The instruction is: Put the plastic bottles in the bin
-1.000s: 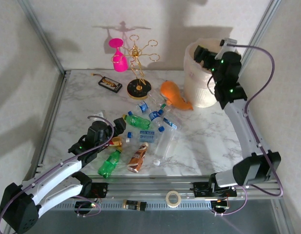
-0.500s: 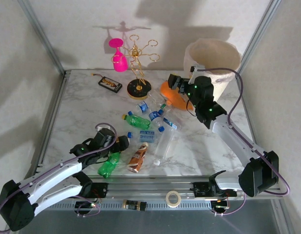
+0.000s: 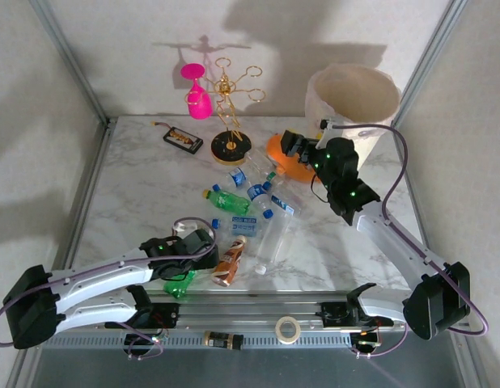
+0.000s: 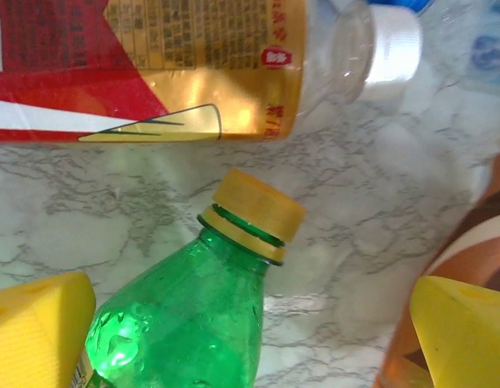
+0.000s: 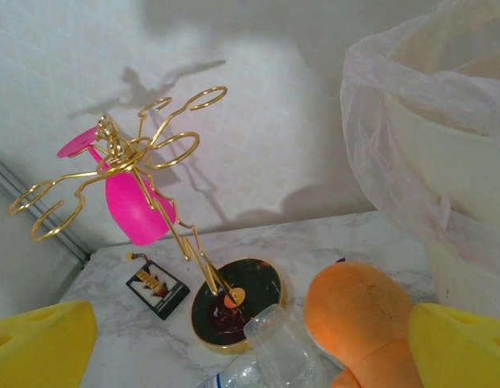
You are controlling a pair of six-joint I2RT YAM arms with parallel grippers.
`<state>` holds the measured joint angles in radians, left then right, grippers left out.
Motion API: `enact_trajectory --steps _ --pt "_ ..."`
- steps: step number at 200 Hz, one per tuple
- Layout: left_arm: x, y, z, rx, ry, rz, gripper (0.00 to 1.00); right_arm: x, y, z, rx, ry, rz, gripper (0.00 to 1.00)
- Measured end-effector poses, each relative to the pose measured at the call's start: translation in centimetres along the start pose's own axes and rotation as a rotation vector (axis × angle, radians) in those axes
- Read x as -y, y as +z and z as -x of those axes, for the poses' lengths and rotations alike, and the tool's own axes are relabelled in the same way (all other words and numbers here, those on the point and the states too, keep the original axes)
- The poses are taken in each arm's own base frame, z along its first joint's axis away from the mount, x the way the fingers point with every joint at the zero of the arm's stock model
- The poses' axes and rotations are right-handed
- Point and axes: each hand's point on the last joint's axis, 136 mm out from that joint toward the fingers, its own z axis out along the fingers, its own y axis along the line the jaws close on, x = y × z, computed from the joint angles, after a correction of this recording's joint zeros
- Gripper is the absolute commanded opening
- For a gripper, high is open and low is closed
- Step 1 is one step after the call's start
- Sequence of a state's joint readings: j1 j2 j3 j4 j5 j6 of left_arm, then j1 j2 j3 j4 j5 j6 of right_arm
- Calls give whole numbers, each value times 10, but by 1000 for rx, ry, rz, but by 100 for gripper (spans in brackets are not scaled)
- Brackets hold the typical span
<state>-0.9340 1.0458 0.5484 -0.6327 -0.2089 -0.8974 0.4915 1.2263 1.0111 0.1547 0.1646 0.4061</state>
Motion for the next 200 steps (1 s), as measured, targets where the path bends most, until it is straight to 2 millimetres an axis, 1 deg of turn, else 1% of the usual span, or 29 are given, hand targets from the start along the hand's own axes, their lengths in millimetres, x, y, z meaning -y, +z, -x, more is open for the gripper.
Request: enact_trajectory --steps 29,80,125,146,200 --pt "-5 4 -2 3 14 41 99 0 -1 -1 1 3 0 99" --pt "-4 7 1 21 13 45 91 1 -4 -2 4 3 2 99" --pt "-11 21 -8 -2 45 93 85 2 -4 -2 4 3 1 99" --pt "-15 25 -10 -1 60 110 80 2 -4 -2 4 3 1 99" --pt "-15 35 -11 17 82 114 67 6 -4 -6 0 1 -17 99"
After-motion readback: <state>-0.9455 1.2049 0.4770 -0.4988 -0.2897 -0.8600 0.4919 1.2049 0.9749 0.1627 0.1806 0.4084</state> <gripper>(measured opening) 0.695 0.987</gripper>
